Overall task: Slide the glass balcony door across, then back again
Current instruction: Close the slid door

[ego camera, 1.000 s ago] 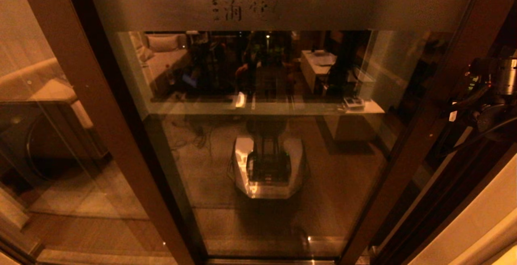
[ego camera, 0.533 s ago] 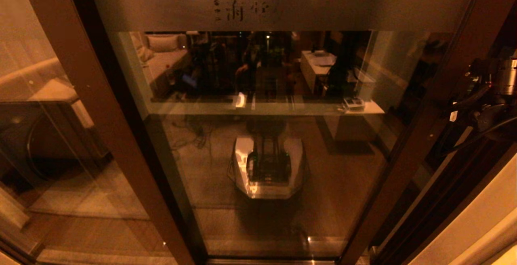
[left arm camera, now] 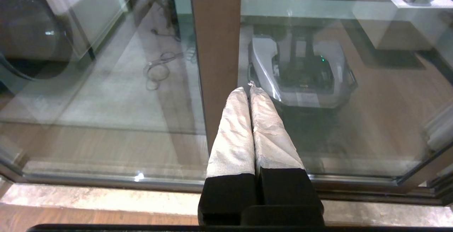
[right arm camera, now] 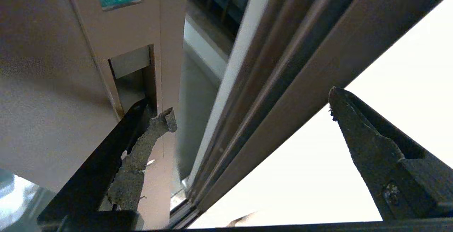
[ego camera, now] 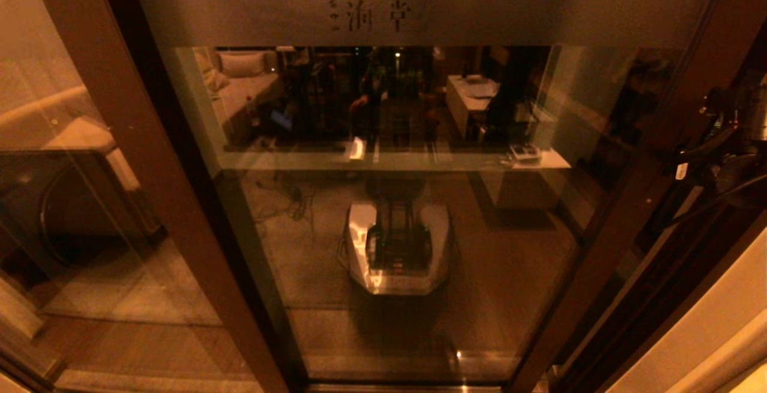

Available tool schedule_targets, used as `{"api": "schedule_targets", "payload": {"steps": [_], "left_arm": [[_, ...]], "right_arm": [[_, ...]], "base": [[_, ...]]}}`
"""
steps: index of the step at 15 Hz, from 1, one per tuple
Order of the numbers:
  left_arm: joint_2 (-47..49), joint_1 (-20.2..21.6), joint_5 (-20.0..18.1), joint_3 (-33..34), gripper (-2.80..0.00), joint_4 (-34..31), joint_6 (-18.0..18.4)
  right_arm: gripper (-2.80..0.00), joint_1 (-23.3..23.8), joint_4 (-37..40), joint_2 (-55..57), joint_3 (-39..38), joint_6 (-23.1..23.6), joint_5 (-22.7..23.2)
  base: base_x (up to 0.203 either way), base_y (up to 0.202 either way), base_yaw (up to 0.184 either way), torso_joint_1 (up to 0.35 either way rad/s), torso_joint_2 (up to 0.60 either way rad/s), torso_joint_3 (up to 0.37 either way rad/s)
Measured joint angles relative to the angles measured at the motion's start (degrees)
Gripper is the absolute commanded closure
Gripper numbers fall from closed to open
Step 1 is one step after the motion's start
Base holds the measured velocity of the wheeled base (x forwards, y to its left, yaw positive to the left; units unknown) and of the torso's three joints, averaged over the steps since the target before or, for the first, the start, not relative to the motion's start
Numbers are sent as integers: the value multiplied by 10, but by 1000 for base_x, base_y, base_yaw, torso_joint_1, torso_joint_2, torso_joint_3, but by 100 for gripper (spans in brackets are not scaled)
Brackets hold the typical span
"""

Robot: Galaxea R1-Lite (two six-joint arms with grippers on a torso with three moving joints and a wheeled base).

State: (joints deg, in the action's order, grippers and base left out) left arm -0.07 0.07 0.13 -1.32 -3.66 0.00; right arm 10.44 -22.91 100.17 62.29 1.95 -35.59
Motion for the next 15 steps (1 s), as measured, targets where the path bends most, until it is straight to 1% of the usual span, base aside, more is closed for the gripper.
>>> {"api": "schedule_targets", "payload": {"steps": [7,12,15], "left_arm": [[0,0,0,0,0,0,0],[0,0,0,0,0,0,0],[0,0,0,0,0,0,0]], "right_arm": [[-280,11,-7,-5,4,6,0],[-280,10,1,-61,-33,39,31],[-280,17,25,-102,-50,45,76]], "base": [[0,0,0,0,0,0],[0,0,0,0,0,0],[0,0,0,0,0,0]]}}
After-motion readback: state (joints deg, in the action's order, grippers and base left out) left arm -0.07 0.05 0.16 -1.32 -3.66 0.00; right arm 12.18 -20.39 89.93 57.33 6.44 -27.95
